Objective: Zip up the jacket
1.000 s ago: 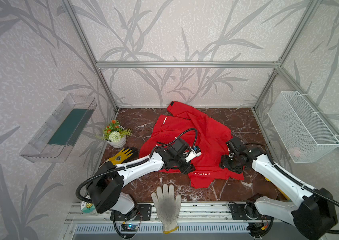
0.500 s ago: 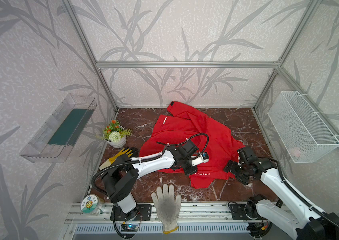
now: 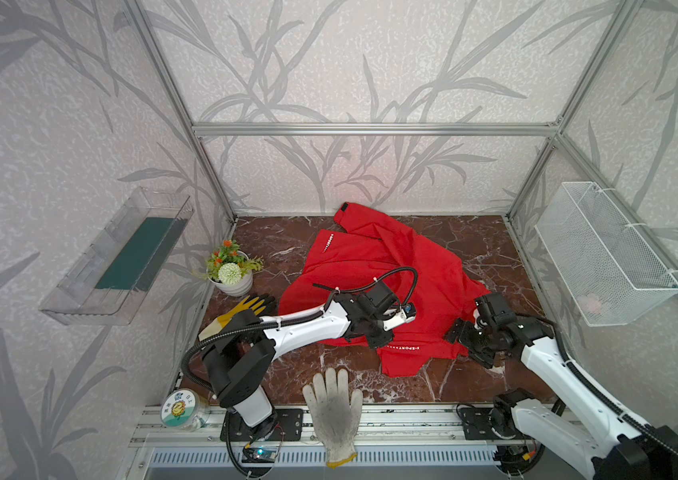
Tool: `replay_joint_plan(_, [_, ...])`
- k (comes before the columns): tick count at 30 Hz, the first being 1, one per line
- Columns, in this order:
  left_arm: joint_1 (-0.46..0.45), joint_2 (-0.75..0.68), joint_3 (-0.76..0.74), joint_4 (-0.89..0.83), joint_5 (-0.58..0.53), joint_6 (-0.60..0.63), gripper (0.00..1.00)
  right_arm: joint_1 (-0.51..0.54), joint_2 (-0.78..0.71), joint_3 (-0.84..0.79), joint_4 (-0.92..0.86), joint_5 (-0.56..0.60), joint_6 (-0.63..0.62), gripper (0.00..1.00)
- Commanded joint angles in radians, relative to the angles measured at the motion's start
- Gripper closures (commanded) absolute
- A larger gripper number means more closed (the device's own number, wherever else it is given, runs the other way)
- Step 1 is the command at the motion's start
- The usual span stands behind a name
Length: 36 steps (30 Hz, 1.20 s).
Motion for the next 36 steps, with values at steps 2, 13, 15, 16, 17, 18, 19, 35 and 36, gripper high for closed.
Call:
replay_joint_plan(2, [-0.001,0.009,0.038,-0.066,-0.043,0.024,0.64,-0.004,-0.012,-0.013,0.006,-0.014,0.007,0.1])
replay_joint_plan(13, [-0.001,0.064,0.078,-0.144,0.092,0.021,0.97,-0.007,-0.024,-0.056,0.128,-0.064,0.076,0.09])
replay_joint_plan(15, [-0.001,0.057,0.085,-0.158,0.078,0.03,1.0,-0.006,-0.014,-0.081,0.192,-0.104,0.109,0.09])
replay_joint_plan(16, [-0.001,0.051,0.092,-0.166,0.068,0.037,1.0,-0.007,-0.008,-0.091,0.223,-0.125,0.123,0.09])
replay_joint_plan(17, [-0.002,0.039,0.095,-0.166,0.05,0.041,1.0,-0.007,0.0,-0.107,0.263,-0.151,0.142,0.08])
replay_joint_plan(18, [-0.002,0.024,0.096,-0.157,0.027,0.045,1.0,-0.007,0.009,-0.128,0.314,-0.182,0.166,0.08])
replay_joint_plan(19, [-0.001,0.01,0.095,-0.148,0.012,0.052,1.0,-0.007,0.015,-0.146,0.371,-0.205,0.184,0.08])
replay_joint_plan(35, [-0.007,-0.337,-0.178,0.13,0.009,0.205,1.0,-0.007,0.137,-0.239,1.062,-0.082,0.379,0.08])
replay_joint_plan(36, [-0.01,-0.344,-0.188,0.133,0.014,0.201,1.0,-0.007,0.163,-0.232,1.078,-0.085,0.376,0.08])
